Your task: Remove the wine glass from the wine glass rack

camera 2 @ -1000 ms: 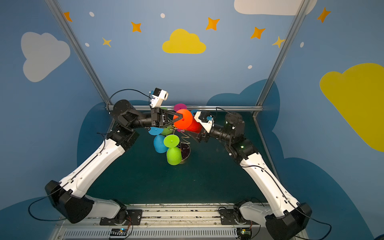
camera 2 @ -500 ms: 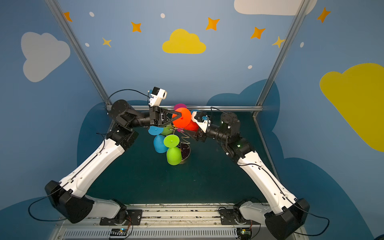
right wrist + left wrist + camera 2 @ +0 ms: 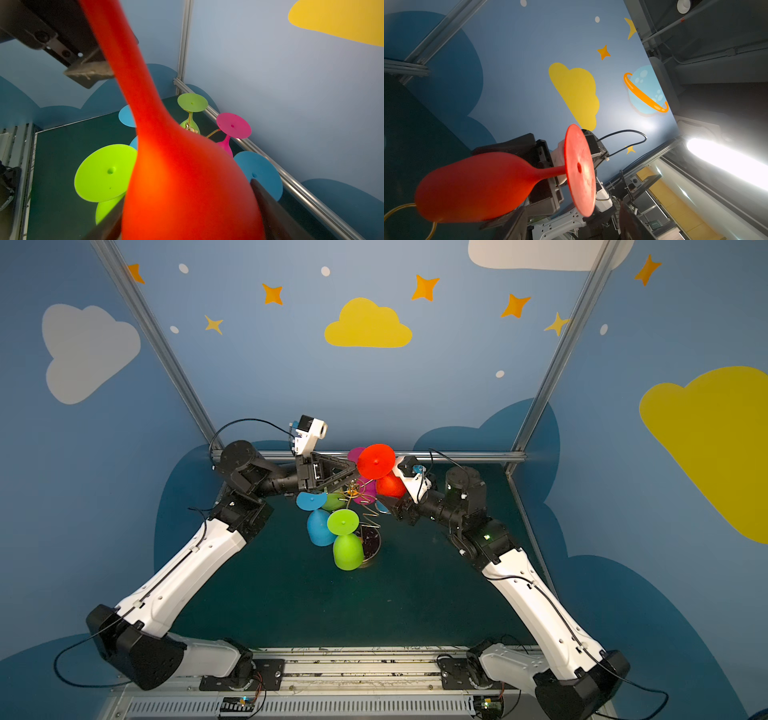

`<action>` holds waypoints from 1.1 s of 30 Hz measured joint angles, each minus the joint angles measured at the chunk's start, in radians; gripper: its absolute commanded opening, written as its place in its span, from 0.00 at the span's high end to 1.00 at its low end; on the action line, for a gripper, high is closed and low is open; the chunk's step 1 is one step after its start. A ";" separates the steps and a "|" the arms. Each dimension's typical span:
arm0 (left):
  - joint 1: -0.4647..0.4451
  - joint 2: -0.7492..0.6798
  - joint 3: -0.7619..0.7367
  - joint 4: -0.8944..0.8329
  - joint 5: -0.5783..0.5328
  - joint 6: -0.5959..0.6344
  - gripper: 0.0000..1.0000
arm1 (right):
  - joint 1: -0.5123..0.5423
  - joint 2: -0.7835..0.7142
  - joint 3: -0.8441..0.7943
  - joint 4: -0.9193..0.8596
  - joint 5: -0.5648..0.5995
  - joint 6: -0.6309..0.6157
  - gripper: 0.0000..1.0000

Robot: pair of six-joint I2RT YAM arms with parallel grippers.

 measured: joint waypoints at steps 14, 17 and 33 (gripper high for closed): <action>-0.055 -0.113 -0.055 -0.234 -0.399 0.781 0.36 | 0.000 -0.008 0.280 -0.473 0.195 0.144 0.87; -0.074 -0.157 -0.151 -0.171 -0.515 0.975 0.36 | 0.000 0.013 0.321 -0.553 0.214 0.163 0.88; -0.123 -0.064 -0.196 0.050 -0.602 1.449 0.43 | 0.016 0.149 0.442 -0.733 0.214 0.190 0.95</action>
